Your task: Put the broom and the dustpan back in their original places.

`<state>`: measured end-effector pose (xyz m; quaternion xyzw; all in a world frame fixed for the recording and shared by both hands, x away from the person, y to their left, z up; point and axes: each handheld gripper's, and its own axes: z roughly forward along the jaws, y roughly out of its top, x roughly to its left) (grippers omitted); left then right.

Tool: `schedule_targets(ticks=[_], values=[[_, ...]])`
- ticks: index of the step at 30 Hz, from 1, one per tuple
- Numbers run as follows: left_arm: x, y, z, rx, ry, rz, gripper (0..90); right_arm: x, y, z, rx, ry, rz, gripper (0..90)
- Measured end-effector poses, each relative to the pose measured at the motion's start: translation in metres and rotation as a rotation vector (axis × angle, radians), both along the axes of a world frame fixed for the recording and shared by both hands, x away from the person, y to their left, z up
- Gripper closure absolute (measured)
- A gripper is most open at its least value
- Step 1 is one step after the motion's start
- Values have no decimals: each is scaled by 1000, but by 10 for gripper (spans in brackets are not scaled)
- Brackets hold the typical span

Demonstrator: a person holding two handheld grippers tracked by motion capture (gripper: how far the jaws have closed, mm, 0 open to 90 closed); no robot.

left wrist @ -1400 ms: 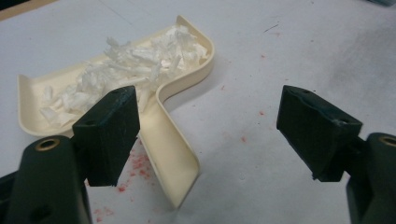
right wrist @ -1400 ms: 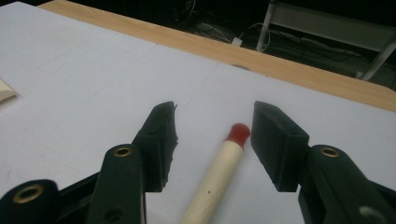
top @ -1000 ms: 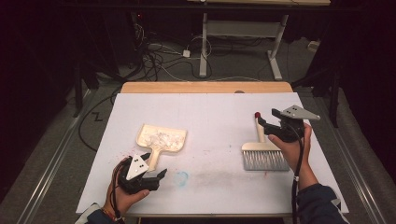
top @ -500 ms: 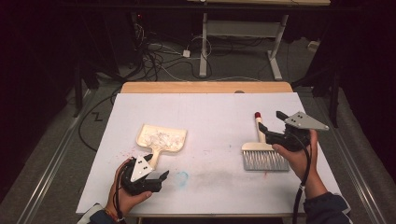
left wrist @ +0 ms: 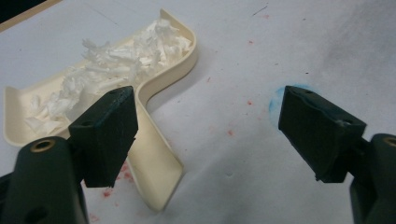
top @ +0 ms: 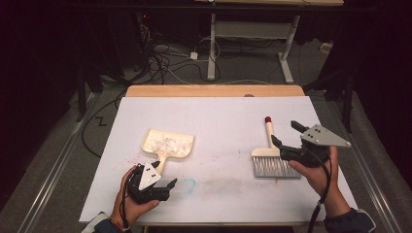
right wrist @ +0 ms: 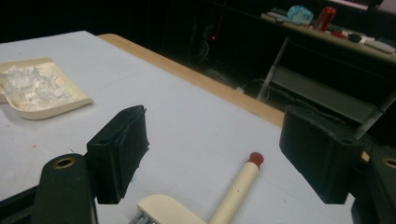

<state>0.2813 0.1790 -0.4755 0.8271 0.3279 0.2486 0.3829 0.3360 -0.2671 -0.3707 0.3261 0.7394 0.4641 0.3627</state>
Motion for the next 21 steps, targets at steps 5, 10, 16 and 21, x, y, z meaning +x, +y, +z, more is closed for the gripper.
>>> schedule_targets(ticks=[5, 10, 16, 21], values=[[0, -1, 0, 5, -1, -6, 191, -12, 0, 3, -12, -14, 22, 248], [-1, -1, 0, 6, -2, -4, 191, -20, -1, 1, -36, -11, 24, 246], [-1, -1, 1, 9, -4, -4, 191, -29, -9, -4, -53, -7, 21, 246], [-1, -1, 0, 12, -6, -3, 191, -38, -17, -9, -67, -2, 15, 246]])
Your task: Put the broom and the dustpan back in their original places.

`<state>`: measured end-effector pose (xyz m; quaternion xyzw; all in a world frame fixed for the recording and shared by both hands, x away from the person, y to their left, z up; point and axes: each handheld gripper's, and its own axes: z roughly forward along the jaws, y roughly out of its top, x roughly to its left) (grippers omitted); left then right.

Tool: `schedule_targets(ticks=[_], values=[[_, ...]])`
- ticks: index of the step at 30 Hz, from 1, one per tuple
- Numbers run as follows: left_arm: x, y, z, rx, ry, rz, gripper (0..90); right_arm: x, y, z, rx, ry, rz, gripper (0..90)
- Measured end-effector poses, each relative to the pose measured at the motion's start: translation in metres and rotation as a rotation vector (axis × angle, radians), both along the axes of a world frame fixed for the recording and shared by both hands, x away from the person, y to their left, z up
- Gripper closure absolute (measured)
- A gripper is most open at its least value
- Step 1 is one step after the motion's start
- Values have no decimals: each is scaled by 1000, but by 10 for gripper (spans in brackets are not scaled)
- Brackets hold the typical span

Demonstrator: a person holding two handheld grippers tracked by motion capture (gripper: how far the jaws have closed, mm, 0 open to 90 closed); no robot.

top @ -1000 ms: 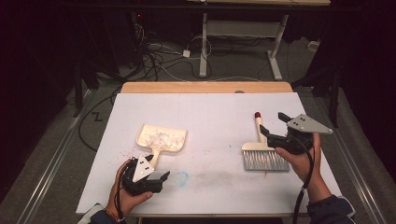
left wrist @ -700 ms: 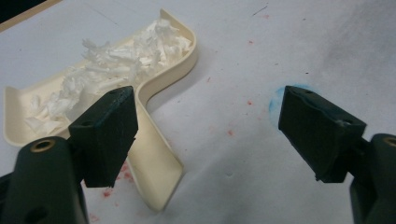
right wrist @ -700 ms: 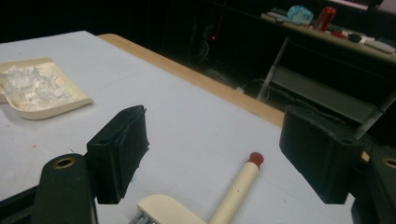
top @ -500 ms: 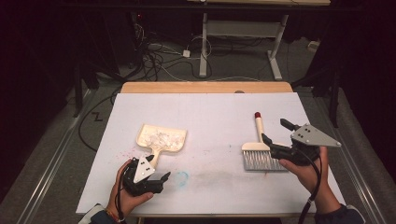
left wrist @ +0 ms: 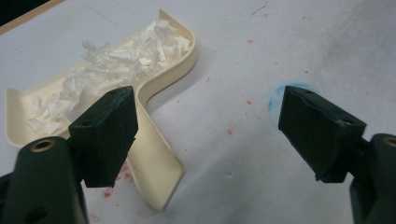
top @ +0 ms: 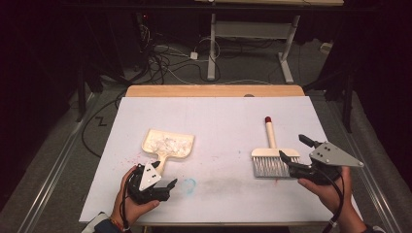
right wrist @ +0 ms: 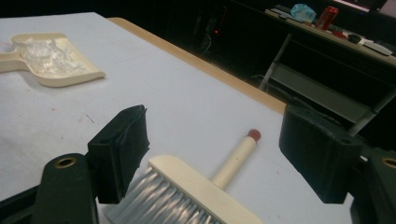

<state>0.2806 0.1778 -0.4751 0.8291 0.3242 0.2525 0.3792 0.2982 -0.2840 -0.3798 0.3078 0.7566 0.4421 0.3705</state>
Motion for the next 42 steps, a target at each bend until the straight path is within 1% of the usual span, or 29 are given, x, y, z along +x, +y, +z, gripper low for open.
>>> schedule_targets(ticks=[3, 4, 6, 9, 10, 11, 13, 17, 19, 20, 22, 23, 24, 25, 26, 28, 29, 31, 32, 33, 34, 38, 41, 42], values=[[0, 0, -1, 6, 0, -2, 191, -6, -5, -3, 0, -2, -3, 246], [1, 0, 0, 13, -10, -7, 191, -7, -7, -4, 0, -4, -6, 246], [1, -1, 0, 18, -13, -7, 191, -10, -10, -6, 2, -2, -5, 245], [1, -1, -1, 17, -12, -7, 191, -13, -15, -10, -3, 1, -8, 244], [1, -1, -1, 12, 0, -4, 191, -13, -16, -11, -9, -2, -13, 243], [1, -1, -1, 13, 1, -5, 191, -14, -17, -13, -19, -6, -18, 243], [1, -2, -1, 15, 0, -4, 191, -16, -19, -17, -20, -7, -20, 242], [1, -2, -1, 18, -1, -3, 191, -19, -24, -26, -28, -10, -25, 242], [0, -2, -1, 19, -2, -2, 191, -21, -26, -33, -34, -2, -26, 242], [1, -1, -1, 23, -14, -4, 191, -21, -27, -36, -35, -4, -30, 242], [0, -1, -1, 24, -16, -3, 191, -24, -30, -43, -23, 4, -27, 241], [0, 0, -1, 27, -16, 0, 191, -25, -31, -46, -28, 3, -30, 240], [-1, -1, -1, 22, -4, 4, 191, -26, -32, -49, -33, 0, -36, 240], [-1, -1, -1, 21, -3, 4, 191, -27, -33, -51, -22, 3, -39, 240], [0, -1, -1, 27, -16, 1, 191, -28, -34, -54, -10, 14, -43, 240], [0, -2, 0, 33, -18, -2, 191, -28, -34, -58, -29, 27, -50, 239], [-1, -3, 0, 30, -8, 0, 191, -29, -34, -60, -32, 26, -54, 240], [-2, -4, 0, 35, -18, -7, 191, -30, -33, -61, -45, 22, -51, 240], [-2, -3, 1, 41, -30, -11, 191, -30, -33, -60, -44, 20, -54, 239], [-2, -3, 0, 44, -29, -12, 191, -31, -33, -60, -37, 17, -53, 240], [-4, -3, 0, 41, -17, -9, 191, -31, -32, -59, -31, 13, -49, 240], [-4, 0, 2, 37, -39, -10, 191, -33, -30, -58, -35, 2, -48, 240], [-4, -1, 2, 36, -41, -9, 191, -35, -29, -58, -37, -1, -47, 239], [-4, -1, 2, 41, -42, -11, 191, -35, -29, -58, -36, -1, -47, 239]])
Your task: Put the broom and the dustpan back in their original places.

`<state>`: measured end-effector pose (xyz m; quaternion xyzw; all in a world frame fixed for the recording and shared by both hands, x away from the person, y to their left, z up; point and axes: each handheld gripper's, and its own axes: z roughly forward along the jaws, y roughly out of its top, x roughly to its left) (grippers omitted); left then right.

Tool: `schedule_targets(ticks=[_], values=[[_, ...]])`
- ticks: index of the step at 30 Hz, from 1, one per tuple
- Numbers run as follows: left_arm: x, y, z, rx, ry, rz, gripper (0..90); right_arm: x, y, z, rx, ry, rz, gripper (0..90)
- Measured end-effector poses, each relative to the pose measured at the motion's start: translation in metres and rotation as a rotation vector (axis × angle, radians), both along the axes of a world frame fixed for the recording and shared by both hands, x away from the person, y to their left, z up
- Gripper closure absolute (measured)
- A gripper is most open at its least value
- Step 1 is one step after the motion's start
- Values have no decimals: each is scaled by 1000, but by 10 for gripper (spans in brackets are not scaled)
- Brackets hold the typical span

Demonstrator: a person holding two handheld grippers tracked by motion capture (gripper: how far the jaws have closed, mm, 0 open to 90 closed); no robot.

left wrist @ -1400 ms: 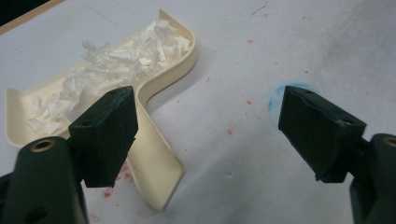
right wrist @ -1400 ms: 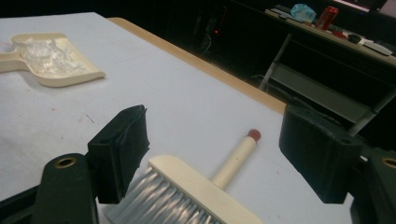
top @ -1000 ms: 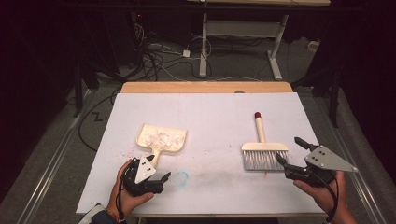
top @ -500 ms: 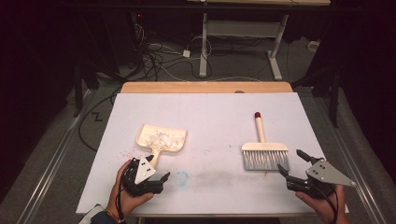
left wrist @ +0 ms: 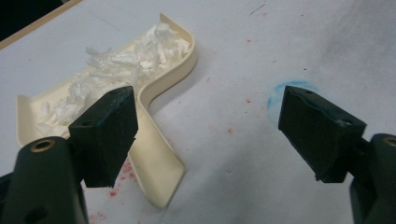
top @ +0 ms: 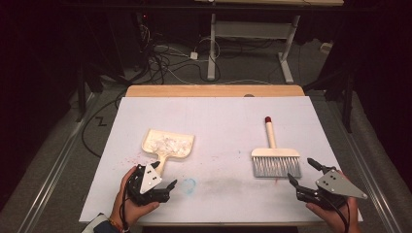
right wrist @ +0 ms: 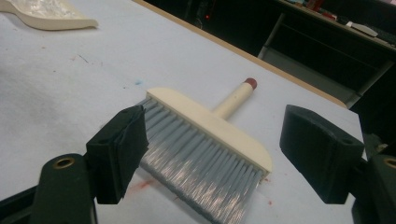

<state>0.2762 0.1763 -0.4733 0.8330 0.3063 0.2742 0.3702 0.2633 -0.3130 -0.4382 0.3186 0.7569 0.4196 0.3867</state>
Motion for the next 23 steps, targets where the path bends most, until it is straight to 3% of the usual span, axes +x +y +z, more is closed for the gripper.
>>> schedule_targets(ticks=[2, 23], values=[[0, -1, 0, -3, 13, 4, 191, -1, 0, 0, -5, 0, 3, 239], [3, -6, 0, 9, 9, 11, 191, -3, -3, 3, -5, -14, 11, 233]])
